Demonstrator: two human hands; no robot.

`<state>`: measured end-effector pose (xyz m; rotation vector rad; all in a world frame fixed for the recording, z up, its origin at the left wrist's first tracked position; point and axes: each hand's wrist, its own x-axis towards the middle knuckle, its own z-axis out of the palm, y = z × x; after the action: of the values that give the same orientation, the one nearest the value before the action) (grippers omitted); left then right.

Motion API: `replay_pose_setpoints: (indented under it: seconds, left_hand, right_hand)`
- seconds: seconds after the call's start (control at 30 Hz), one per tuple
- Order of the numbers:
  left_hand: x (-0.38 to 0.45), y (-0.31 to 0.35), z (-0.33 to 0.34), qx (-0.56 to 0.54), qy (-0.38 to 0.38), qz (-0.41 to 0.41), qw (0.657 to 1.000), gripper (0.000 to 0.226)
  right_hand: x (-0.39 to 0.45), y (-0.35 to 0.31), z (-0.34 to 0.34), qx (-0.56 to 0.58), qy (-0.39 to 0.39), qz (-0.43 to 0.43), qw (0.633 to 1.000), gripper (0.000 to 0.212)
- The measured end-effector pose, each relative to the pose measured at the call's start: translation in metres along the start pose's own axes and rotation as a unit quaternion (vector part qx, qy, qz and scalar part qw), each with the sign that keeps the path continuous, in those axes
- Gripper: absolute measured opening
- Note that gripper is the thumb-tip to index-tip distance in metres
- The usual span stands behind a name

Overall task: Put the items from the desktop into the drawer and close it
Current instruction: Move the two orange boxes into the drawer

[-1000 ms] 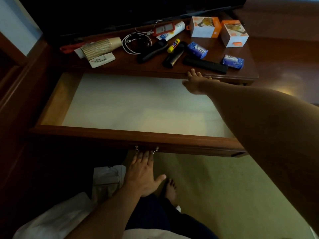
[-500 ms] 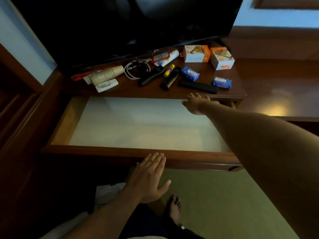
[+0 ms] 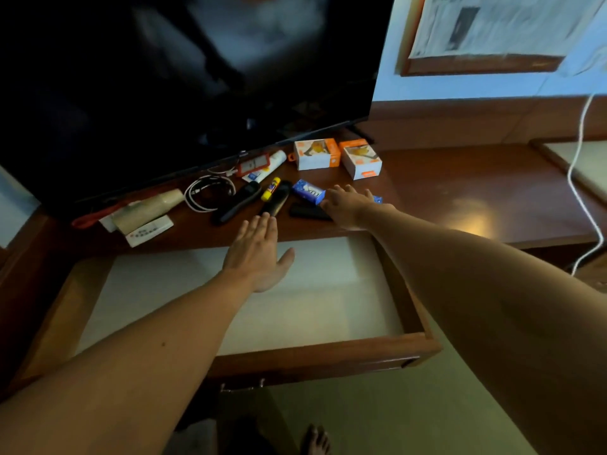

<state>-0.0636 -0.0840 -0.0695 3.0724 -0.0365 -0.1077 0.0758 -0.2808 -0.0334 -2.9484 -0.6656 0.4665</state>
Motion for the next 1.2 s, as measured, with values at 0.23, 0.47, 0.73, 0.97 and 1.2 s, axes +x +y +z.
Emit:
replay_pose_setpoints:
  seconds: [0.23, 0.47, 0.73, 0.97, 1.2]
  left_hand:
    - [0.072, -0.009, -0.008, -0.016, 0.008, 0.001, 1.000, 0.087]
    - [0.141, -0.002, -0.002, -0.041, 0.000, 0.030, 0.999, 0.087]
    - [0.218, 0.021, -0.008, -0.041, -0.010, 0.047, 0.998, 0.082]
    - [0.299, 0.049, -0.003, -0.053, 0.012, 0.019, 0.998, 0.078]
    - [0.361, 0.076, -0.003, 0.005, 0.041, -0.009, 0.999, 0.065]
  right_hand:
    - [0.027, 0.017, -0.007, 0.061, 0.029, 0.018, 0.998, 0.051]
    - [0.055, 0.051, -0.002, 0.093, 0.038, 0.084, 0.991, 0.055]
    - [0.105, 0.096, -0.012, 0.079, 0.058, 0.124, 0.987, 0.059]
    - [0.166, 0.129, -0.018, 0.086, 0.116, 0.133, 0.981, 0.056]
    - [0.202, 0.150, -0.018, -0.009, 0.112, 0.144, 0.983, 0.080]
